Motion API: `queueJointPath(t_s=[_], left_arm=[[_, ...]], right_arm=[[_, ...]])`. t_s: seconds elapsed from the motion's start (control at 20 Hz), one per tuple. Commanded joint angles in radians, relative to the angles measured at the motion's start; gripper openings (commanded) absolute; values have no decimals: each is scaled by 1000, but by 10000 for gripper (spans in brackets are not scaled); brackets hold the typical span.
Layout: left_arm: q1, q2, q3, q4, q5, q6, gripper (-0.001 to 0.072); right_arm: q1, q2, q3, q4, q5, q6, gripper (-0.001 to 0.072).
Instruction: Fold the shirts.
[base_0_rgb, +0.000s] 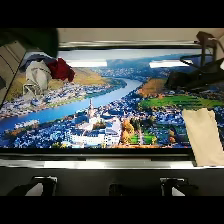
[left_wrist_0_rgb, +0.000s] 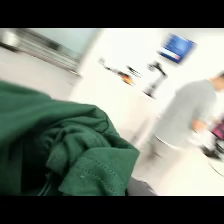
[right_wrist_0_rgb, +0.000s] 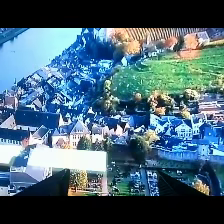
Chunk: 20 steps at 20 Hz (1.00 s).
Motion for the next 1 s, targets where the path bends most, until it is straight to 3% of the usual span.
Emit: queueJointPath(t_s=[0.0,0.1,0.3,0.45,0.6,0.65,0.7,0.75,0.95], left_arm=[[-299,93,-33,187,-111,-130,34],[-473,91,-144,251,-124,-183,35],[-769,51,-577,277,-93,-183,35],[-830,-35,-853,299,12,-227,35],[-821,-142,-919,277,23,-243,67],[-800,-154,-900,253,15,-243,321],[-761,-151,-866,239,-8,-243,653],[-708,-143,-821,247,-53,-237,711],[-396,-102,-624,433,-311,-217,701]], right_arm=[[0,110,1,-40,34,-14,651],[0,158,1,-80,83,-14,651],[0,200,1,-174,214,-14,651],[0,194,1,-172,265,-13,650],[0,172,1,-169,250,-10,650],[0,159,1,-169,245,-10,650],[0,142,1,-169,244,-11,650],[0,121,1,-169,246,-14,649],[0,22,-6,-88,278,-39,649]])
